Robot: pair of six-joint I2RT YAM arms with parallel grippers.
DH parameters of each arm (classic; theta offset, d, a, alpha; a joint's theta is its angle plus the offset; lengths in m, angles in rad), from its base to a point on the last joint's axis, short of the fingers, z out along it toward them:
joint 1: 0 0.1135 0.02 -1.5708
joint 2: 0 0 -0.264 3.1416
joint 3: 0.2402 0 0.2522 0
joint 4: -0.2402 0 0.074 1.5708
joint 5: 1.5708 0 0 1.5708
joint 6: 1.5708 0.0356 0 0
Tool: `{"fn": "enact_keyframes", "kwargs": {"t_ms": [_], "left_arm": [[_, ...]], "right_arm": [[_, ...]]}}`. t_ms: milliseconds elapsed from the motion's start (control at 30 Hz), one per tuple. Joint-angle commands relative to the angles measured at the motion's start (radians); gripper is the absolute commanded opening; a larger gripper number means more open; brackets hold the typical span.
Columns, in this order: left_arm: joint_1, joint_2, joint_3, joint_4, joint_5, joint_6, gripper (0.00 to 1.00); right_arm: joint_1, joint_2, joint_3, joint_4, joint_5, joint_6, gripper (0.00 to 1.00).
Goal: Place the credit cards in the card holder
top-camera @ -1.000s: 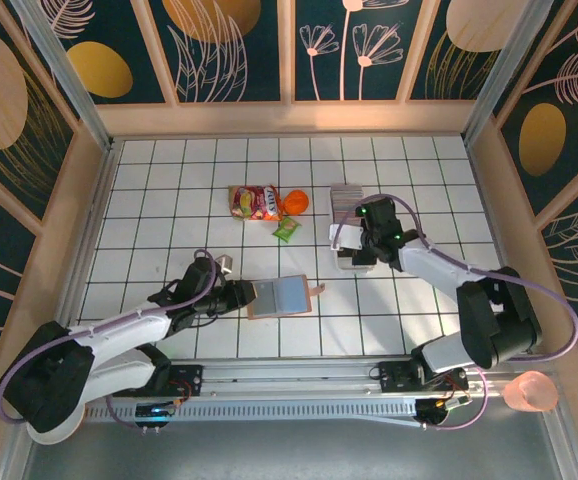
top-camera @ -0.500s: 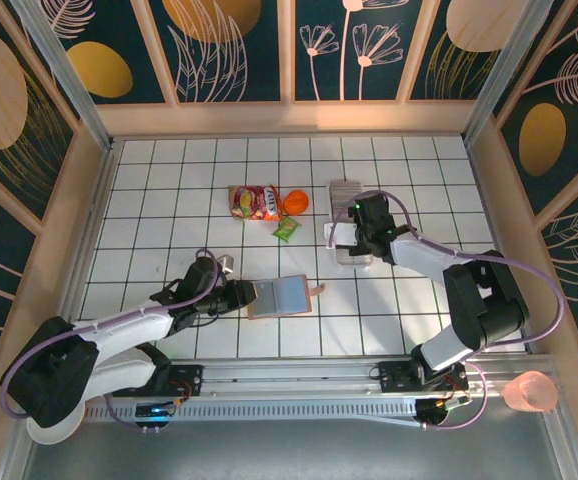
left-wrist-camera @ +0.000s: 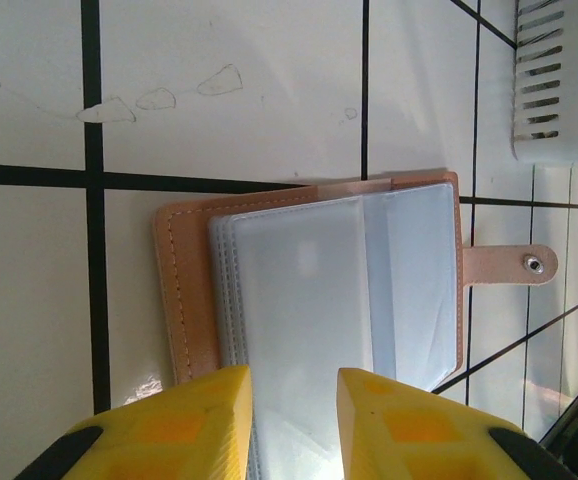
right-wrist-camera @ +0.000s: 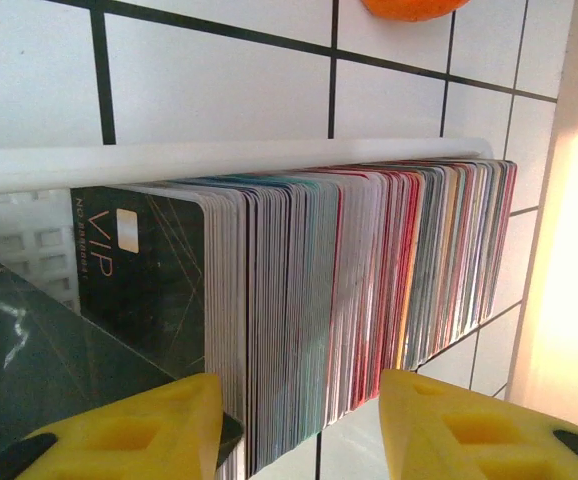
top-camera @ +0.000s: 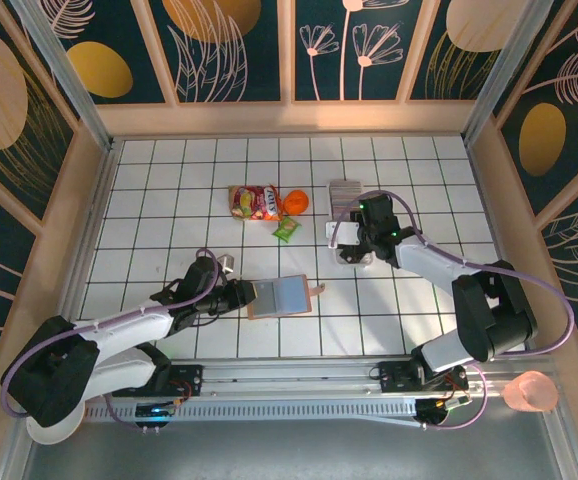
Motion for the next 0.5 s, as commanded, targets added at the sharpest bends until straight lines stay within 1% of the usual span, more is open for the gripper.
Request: {"fn": "enact_keyframes", "kwargs": {"t_ms": [0, 33, 100, 267, 367, 433, 467], "left_arm": [[-0.007, 0.003, -0.003, 0.018, 0.019, 0.006, 0.28], [-0.008, 0.005, -0.006, 0.02, 0.019, 0.005, 0.28], [-0.007, 0.005, -0.008, 0.022, 0.019, 0.005, 0.27], [-0.008, 0.006, -0.008, 0.02, 0.016, 0.007, 0.27], [-0.008, 0.005, -0.008, 0.02, 0.012, 0.006, 0.27], [-0.008, 0.005, -0.007, 0.019, 0.013, 0.006, 0.27], [-0.009, 0.003, -0.007, 0.019, 0.013, 0.007, 0.27]], "right_arm": [[0.005, -0.004, 0.0, -0.029, 0.01, -0.036, 0.44], [0.005, -0.005, 0.002, -0.036, 0.012, -0.036, 0.46], [0.005, -0.004, 0.011, -0.059, 0.016, -0.039, 0.55], [0.007, -0.002, 0.037, -0.077, 0.033, -0.03, 0.58], [0.006, -0.011, 0.068, -0.079, 0.018, 0.04, 0.59], [0.004, -0.021, 0.094, -0.12, -0.002, 0.075, 0.63], [0.004, -0.026, 0.107, -0.157, -0.012, 0.082, 0.68]]}}
